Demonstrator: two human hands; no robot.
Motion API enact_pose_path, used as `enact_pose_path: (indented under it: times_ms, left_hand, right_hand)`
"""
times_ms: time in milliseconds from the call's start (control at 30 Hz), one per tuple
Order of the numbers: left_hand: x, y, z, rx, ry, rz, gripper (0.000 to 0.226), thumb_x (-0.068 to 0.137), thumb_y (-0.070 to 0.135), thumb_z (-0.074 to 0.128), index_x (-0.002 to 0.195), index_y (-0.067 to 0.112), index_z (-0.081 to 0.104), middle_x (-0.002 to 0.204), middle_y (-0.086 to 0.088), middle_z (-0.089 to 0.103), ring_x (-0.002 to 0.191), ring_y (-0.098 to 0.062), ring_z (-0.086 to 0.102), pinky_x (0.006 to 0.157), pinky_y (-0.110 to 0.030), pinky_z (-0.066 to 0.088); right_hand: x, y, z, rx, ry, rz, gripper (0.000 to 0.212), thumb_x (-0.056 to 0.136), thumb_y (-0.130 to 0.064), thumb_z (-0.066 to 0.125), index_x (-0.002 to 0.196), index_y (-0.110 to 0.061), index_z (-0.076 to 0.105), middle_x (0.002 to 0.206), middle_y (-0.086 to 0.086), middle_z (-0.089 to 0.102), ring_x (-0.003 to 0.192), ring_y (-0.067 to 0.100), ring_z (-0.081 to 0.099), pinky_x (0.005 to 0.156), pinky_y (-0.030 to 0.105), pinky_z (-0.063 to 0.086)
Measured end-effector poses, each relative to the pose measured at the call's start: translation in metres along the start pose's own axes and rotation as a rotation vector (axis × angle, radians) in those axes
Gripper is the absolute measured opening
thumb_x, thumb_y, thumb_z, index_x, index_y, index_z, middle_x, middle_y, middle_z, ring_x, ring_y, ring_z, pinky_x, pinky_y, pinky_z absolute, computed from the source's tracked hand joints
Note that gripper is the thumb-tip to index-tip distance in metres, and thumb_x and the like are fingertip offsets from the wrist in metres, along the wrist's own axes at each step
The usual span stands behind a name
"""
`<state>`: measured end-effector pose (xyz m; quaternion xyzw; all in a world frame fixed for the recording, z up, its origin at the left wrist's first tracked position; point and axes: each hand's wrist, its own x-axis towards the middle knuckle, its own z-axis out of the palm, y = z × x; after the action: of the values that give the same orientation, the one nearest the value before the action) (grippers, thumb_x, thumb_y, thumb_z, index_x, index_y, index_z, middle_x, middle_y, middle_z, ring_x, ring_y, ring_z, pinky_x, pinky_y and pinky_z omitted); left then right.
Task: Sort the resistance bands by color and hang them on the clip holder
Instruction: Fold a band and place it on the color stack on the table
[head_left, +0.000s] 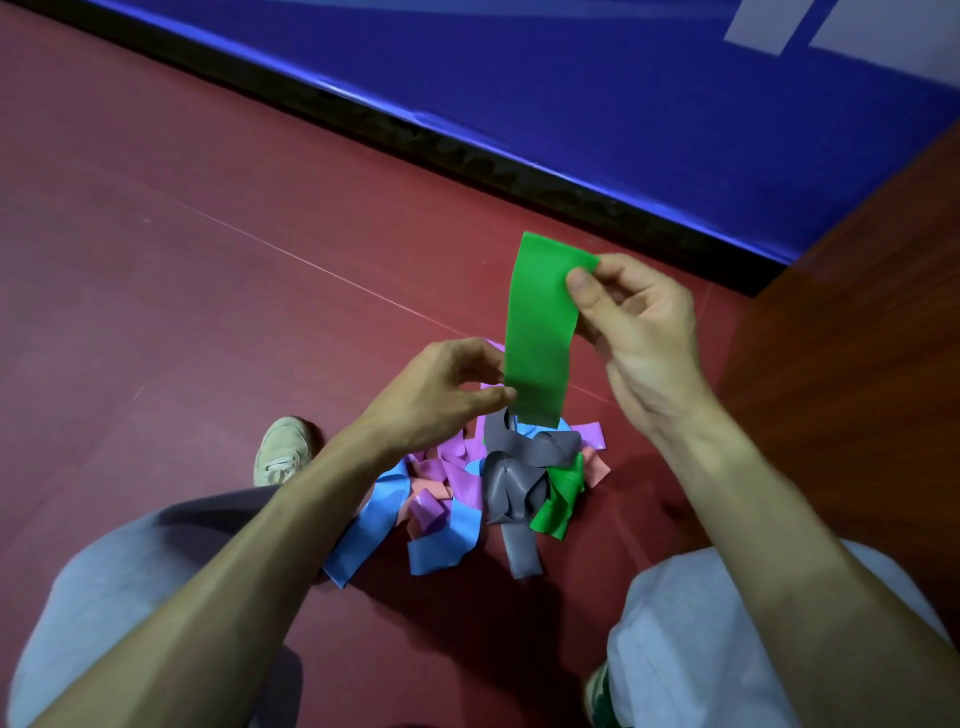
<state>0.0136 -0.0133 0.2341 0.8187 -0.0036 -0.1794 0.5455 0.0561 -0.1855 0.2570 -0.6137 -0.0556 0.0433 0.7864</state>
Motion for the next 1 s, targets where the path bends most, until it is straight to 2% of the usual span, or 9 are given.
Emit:
enact_pose_path:
  times_ms: [67, 167, 367, 500, 600, 700, 800, 900, 1000]
  left_hand:
    - [0.001, 0.001, 0.005, -0.005, -0.012, -0.007, 0.011, 0.087, 0.009, 0.067, 0.096, 0.004, 0.065, 0.099, -0.001, 0.072, 0.094, -0.007, 0.067, 0.09, -0.044, 0.053]
    - [0.002, 0.004, 0.012, -0.075, -0.004, -0.015, 0.009, 0.088, 0.007, 0.065, 0.093, -0.001, 0.062, 0.097, -0.01, 0.071, 0.09, -0.014, 0.068, 0.09, -0.041, 0.054]
    - [0.003, 0.006, 0.012, -0.106, 0.141, 0.026, 0.004, 0.087, 0.008, 0.066, 0.09, 0.01, 0.066, 0.077, -0.007, 0.071, 0.073, -0.02, 0.068, 0.074, -0.042, 0.059]
    - [0.001, 0.009, -0.001, -0.183, 0.273, 0.047, 0.014, 0.086, 0.001, 0.065, 0.087, 0.015, 0.068, 0.071, -0.003, 0.071, 0.067, -0.015, 0.068, 0.062, -0.031, 0.058]
    - [-0.002, 0.014, -0.013, -0.296, 0.331, 0.055, 0.017, 0.085, -0.004, 0.064, 0.088, 0.012, 0.069, 0.069, -0.003, 0.071, 0.066, -0.014, 0.07, 0.063, -0.026, 0.058]
    - [-0.006, 0.018, -0.022, -0.362, 0.347, 0.085, 0.013, 0.083, -0.001, 0.065, 0.086, 0.011, 0.069, 0.07, -0.002, 0.073, 0.068, -0.014, 0.07, 0.065, -0.025, 0.057]
    - [-0.007, 0.019, -0.025, -0.363, 0.339, 0.123, 0.016, 0.084, -0.005, 0.064, 0.083, 0.011, 0.069, 0.07, 0.0, 0.073, 0.067, -0.012, 0.069, 0.066, -0.025, 0.058]
    - [-0.009, 0.02, -0.021, -0.299, 0.271, 0.158, 0.024, 0.083, -0.012, 0.061, 0.083, 0.01, 0.068, 0.074, 0.001, 0.074, 0.074, -0.014, 0.07, 0.071, -0.031, 0.06]
    - [-0.009, 0.021, -0.02, -0.18, 0.259, 0.199, 0.03, 0.082, -0.013, 0.063, 0.082, 0.016, 0.07, 0.079, 0.003, 0.074, 0.079, -0.013, 0.07, 0.078, -0.035, 0.058]
  right_hand:
    - [0.002, -0.003, -0.005, 0.109, 0.018, 0.034, 0.003, 0.08, -0.015, 0.07, 0.082, -0.017, 0.068, 0.077, -0.001, 0.072, 0.07, 0.012, 0.066, 0.067, 0.027, 0.054]
    - [0.002, -0.011, -0.009, 0.182, 0.049, 0.055, 0.011, 0.077, -0.019, 0.064, 0.087, -0.012, 0.063, 0.076, -0.003, 0.072, 0.07, 0.01, 0.066, 0.069, 0.029, 0.052]
    - [0.003, -0.015, -0.022, 0.192, 0.065, 0.029, 0.01, 0.093, -0.008, 0.054, 0.097, -0.014, 0.061, 0.082, -0.006, 0.071, 0.076, 0.011, 0.064, 0.072, 0.032, 0.05]
    - [0.001, -0.015, -0.034, 0.185, -0.045, 0.036, 0.018, 0.074, -0.028, 0.073, 0.089, -0.017, 0.072, 0.085, -0.001, 0.072, 0.079, 0.014, 0.065, 0.072, 0.029, 0.054]
    - [-0.005, -0.018, -0.049, -0.056, -0.213, 0.011, 0.028, 0.066, -0.039, 0.082, 0.088, -0.022, 0.077, 0.085, -0.004, 0.073, 0.082, 0.01, 0.065, 0.079, 0.024, 0.053]
    - [-0.009, -0.021, -0.059, -0.379, -0.484, 0.041, 0.018, 0.076, -0.015, 0.075, 0.094, -0.014, 0.077, 0.096, -0.001, 0.074, 0.092, 0.009, 0.066, 0.083, 0.018, 0.049]
    - [-0.01, -0.012, -0.062, -0.547, -0.668, 0.194, 0.023, 0.08, 0.0, 0.07, 0.097, -0.014, 0.074, 0.102, 0.006, 0.074, 0.099, 0.013, 0.068, 0.087, 0.02, 0.05]
    - [-0.01, -0.001, -0.057, -0.618, -0.66, 0.246, 0.034, 0.084, 0.014, 0.061, 0.1, -0.014, 0.072, 0.102, 0.003, 0.074, 0.098, 0.008, 0.068, 0.086, 0.017, 0.05]
    - [-0.008, 0.0, -0.041, -0.609, -0.469, 0.137, 0.026, 0.084, 0.011, 0.063, 0.102, -0.007, 0.069, 0.099, -0.003, 0.071, 0.09, -0.002, 0.066, 0.081, 0.01, 0.047]
